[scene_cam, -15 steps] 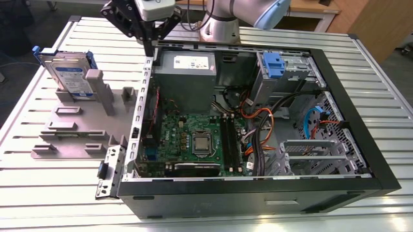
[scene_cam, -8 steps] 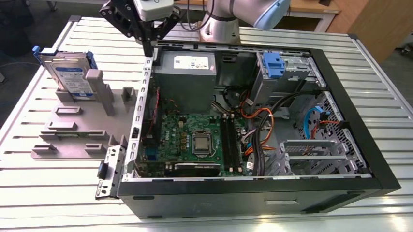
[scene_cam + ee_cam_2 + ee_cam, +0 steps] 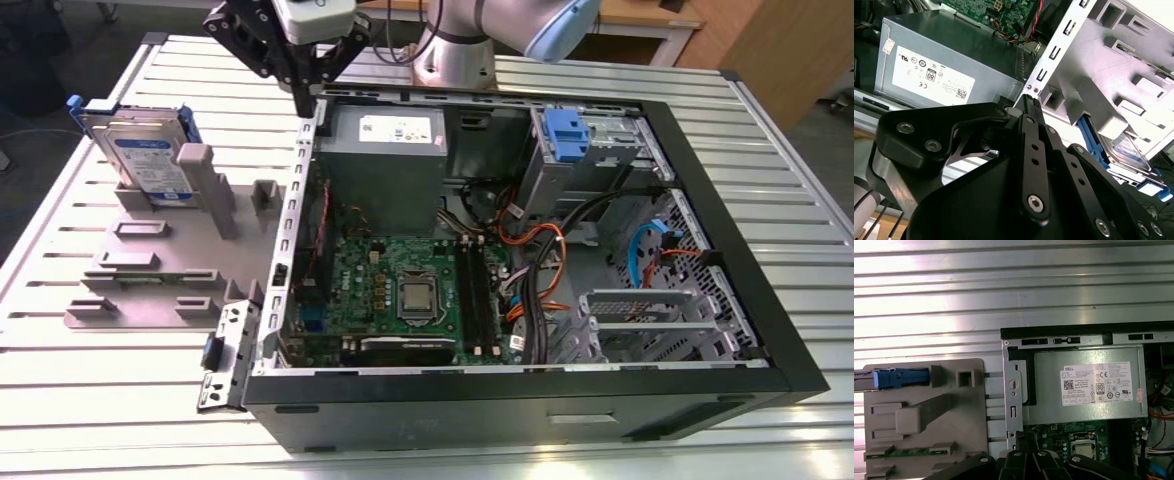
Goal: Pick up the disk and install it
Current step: 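Reach for the disk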
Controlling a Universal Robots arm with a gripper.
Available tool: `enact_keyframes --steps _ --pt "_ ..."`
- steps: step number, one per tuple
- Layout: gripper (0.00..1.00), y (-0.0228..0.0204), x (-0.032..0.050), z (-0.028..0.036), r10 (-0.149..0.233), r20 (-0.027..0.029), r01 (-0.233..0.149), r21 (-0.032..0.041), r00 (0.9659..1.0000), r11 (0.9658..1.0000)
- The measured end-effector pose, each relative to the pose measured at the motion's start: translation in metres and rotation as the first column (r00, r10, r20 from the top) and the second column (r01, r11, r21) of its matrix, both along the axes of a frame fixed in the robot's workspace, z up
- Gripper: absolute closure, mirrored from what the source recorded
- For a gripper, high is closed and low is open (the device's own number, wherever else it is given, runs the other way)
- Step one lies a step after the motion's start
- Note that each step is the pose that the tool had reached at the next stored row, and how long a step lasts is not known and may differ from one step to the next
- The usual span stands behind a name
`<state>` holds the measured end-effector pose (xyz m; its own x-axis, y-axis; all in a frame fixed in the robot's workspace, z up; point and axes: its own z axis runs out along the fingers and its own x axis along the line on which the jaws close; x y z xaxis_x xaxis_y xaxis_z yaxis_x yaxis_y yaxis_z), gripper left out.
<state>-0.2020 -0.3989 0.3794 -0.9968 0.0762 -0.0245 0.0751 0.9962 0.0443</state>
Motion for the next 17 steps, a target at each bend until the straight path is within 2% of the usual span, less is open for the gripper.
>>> enact_keyframes --steps 17 --pt "0.89 0.0 -0.0043 -0.0006 0.0 0.0 0.0 0.0 1.0 1.0"
